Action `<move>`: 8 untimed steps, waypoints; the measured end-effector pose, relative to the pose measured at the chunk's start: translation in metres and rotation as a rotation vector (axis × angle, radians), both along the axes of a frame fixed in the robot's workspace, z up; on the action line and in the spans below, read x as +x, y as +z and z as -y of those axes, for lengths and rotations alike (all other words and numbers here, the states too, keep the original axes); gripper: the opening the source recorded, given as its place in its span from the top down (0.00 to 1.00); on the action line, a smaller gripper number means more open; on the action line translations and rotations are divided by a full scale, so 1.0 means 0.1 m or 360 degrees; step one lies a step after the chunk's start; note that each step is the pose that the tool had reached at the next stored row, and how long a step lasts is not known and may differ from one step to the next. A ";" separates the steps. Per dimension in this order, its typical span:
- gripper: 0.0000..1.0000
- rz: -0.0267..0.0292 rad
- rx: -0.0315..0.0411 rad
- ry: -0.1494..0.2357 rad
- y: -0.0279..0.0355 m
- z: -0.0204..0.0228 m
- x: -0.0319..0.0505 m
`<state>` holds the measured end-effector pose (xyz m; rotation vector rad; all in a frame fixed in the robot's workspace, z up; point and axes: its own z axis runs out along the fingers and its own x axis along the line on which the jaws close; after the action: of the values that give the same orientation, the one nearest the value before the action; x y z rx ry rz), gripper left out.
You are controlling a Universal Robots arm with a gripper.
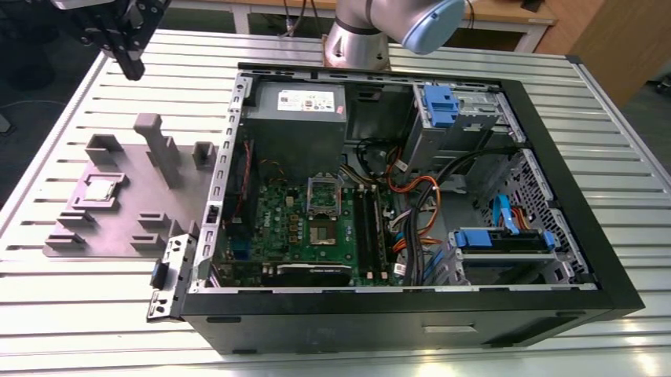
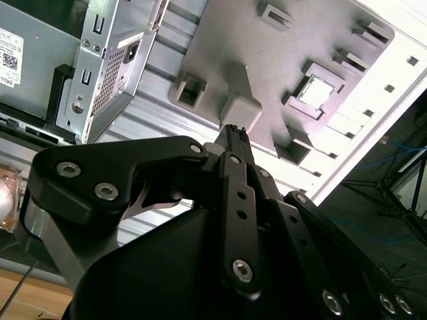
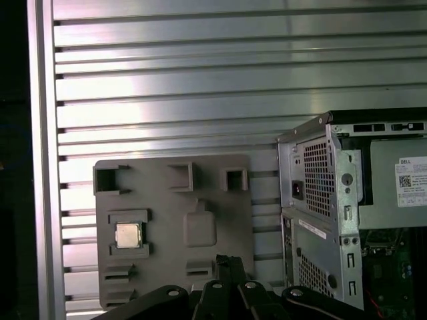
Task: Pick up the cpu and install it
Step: 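Reach for the cpu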
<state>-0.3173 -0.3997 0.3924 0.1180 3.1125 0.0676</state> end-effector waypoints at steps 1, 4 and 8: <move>0.89 0.00000 0.0000 0.0000 0.000 0.000 -0.014; 0.89 0.00000 0.0000 0.0000 -0.004 0.000 -0.082; 0.89 0.00000 0.0000 -0.0001 -0.027 -0.002 -0.249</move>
<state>-0.3422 -0.3995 0.3897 0.1193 3.1125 0.0674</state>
